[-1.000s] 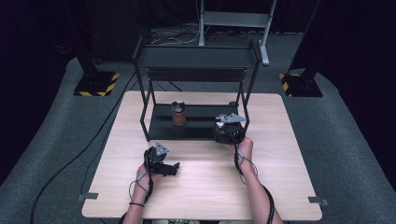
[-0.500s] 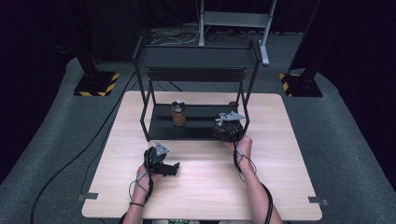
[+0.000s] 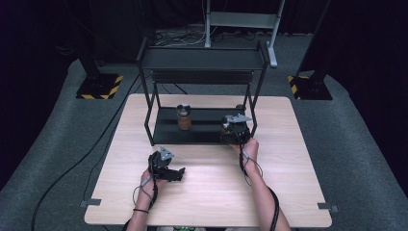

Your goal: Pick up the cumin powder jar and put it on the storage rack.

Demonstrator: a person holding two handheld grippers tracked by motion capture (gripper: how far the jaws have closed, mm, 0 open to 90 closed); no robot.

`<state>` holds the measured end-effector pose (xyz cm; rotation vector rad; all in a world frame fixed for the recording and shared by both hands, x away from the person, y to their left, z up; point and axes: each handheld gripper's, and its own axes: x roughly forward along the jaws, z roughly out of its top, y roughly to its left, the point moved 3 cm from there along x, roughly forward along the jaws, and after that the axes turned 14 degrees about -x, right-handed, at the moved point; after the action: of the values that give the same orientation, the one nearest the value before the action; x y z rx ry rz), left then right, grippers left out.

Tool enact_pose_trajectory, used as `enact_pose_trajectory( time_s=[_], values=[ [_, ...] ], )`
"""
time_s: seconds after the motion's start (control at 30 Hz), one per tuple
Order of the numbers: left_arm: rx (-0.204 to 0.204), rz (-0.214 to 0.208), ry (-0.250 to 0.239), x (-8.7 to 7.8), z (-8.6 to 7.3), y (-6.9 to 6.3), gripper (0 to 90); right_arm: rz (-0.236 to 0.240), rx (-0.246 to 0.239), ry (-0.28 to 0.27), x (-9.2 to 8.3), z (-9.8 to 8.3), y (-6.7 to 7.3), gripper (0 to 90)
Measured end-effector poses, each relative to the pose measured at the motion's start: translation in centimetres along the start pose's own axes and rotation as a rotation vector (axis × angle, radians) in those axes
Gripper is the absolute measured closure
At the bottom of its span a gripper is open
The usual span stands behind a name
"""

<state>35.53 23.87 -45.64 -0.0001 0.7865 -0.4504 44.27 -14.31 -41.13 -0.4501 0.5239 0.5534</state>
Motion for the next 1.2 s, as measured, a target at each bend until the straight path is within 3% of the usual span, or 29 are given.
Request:
enact_pose_trajectory(
  time_s=[1.2],
  values=[
    [0.003,0.002,-0.001,0.0,0.0,-0.1,2.8,-0.032,0.013,0.02,2.0,0.6,-0.8,30.1]
  ],
)
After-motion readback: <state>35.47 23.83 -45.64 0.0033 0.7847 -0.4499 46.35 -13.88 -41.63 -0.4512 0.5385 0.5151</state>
